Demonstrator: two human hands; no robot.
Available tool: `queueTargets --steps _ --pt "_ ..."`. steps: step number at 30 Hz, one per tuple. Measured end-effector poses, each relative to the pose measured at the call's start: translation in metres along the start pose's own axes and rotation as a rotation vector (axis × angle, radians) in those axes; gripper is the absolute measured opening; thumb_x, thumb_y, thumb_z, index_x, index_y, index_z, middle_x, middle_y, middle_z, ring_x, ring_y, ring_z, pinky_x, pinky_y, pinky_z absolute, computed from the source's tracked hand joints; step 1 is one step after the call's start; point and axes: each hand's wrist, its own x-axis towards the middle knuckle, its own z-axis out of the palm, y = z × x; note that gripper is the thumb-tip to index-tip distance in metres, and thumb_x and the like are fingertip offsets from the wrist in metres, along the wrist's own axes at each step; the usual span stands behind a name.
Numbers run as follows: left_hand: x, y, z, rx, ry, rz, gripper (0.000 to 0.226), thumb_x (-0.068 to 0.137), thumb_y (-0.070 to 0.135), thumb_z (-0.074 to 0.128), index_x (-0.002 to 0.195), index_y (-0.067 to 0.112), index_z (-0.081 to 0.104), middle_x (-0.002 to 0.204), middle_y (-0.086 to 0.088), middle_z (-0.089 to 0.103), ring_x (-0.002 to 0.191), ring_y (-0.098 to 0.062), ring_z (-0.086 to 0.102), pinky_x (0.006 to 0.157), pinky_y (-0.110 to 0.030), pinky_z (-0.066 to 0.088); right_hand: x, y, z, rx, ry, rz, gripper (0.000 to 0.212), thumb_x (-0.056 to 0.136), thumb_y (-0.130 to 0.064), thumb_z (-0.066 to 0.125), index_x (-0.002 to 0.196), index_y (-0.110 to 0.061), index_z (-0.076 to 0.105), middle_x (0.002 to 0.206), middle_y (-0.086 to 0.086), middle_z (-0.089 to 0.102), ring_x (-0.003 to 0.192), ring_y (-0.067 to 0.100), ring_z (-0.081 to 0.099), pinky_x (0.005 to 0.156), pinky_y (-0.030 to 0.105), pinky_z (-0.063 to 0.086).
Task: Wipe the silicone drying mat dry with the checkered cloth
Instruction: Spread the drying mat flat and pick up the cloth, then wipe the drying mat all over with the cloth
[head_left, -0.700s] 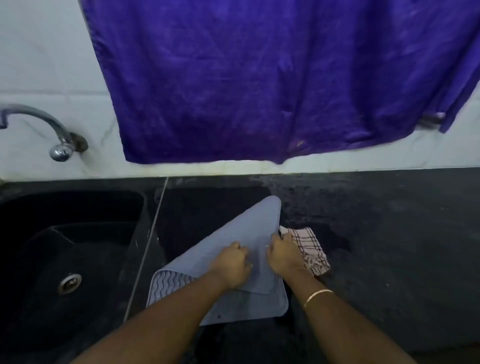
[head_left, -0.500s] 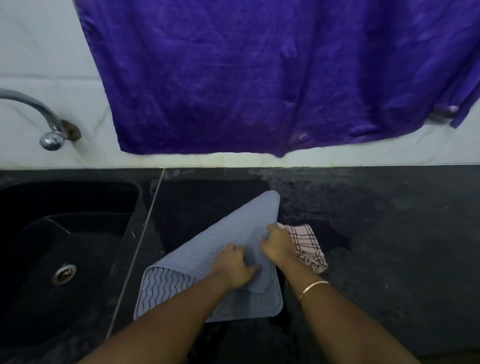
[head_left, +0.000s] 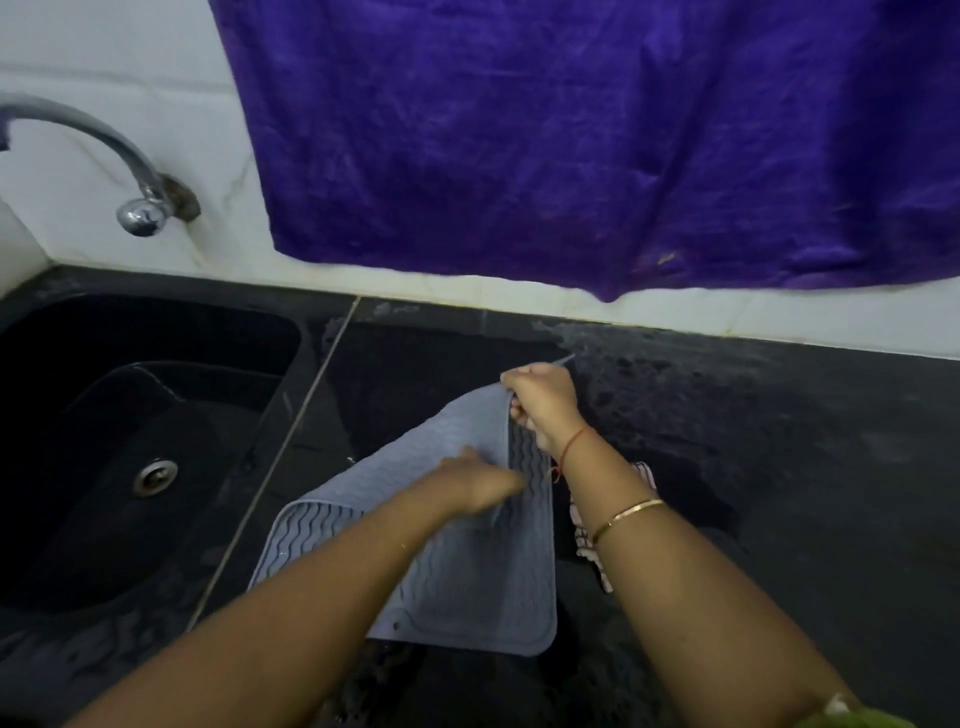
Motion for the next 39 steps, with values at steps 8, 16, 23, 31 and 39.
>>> queueTargets --steps 8,16,23,31,39 --pt "0.0 -0.033 -0.115 0.183 0.656 0.066 0.022 0.09 0.024 0.05 0.102 0.011 0.064 0.1 -0.01 0.065 0.085 -0.025 0.058 0.07 -0.033 0.045 0.038 -0.03 0.046 0.173 -0.163 0.065 0.023 0.092 -0.003 0.048 0.07 -0.01 0.052 0.069 0.009 0.052 0.059 0.016 0.054 0.059 0.025 0.052" --pt "0.038 -0.054 -0.133 0.157 1.127 0.348 0.047 0.091 0.029 0.054 0.134 0.013 0.042 0.129 -0.011 0.053 0.117 -0.028 0.051 0.097 -0.046 0.041 0.068 -0.04 0.063 -0.166 -0.303 0.071 0.064 0.09 -0.009 0.052 0.147 -0.016 0.024 0.136 0.015 0.048 0.119 0.026 0.052 0.093 0.033 0.045" --pt "0.056 -0.068 -0.111 0.264 0.93 0.291 0.043 0.09 0.018 0.053 0.133 0.015 0.045 0.137 -0.011 0.045 0.123 -0.029 0.044 0.102 -0.043 0.038 0.025 -0.018 0.026 -0.698 -0.064 -0.245 0.022 0.09 -0.008 0.047 0.101 -0.005 0.065 0.103 0.014 0.066 0.096 0.028 0.062 0.082 0.036 0.05" --pt "0.09 -0.109 -0.079 0.432 0.163 0.19 0.099 0.073 0.056 0.068 0.148 0.016 0.016 0.156 -0.017 0.004 0.144 -0.035 0.005 0.117 -0.047 0.014 -0.023 0.062 -0.041 -1.188 0.261 -0.013 0.032 0.086 -0.025 0.056 0.116 -0.014 0.054 0.122 0.015 0.048 0.11 0.033 0.046 0.089 0.041 0.045" --pt "0.083 -0.137 -0.058 0.226 0.303 0.388 0.084 0.083 0.057 0.055 0.149 0.02 0.017 0.159 -0.008 -0.001 0.146 -0.024 -0.002 0.118 -0.042 0.005 -0.024 0.068 -0.063 -1.016 0.318 -0.034 0.011 0.081 0.0 0.053 0.071 -0.004 0.055 0.098 0.021 0.06 0.088 0.032 0.058 0.07 0.03 0.043"
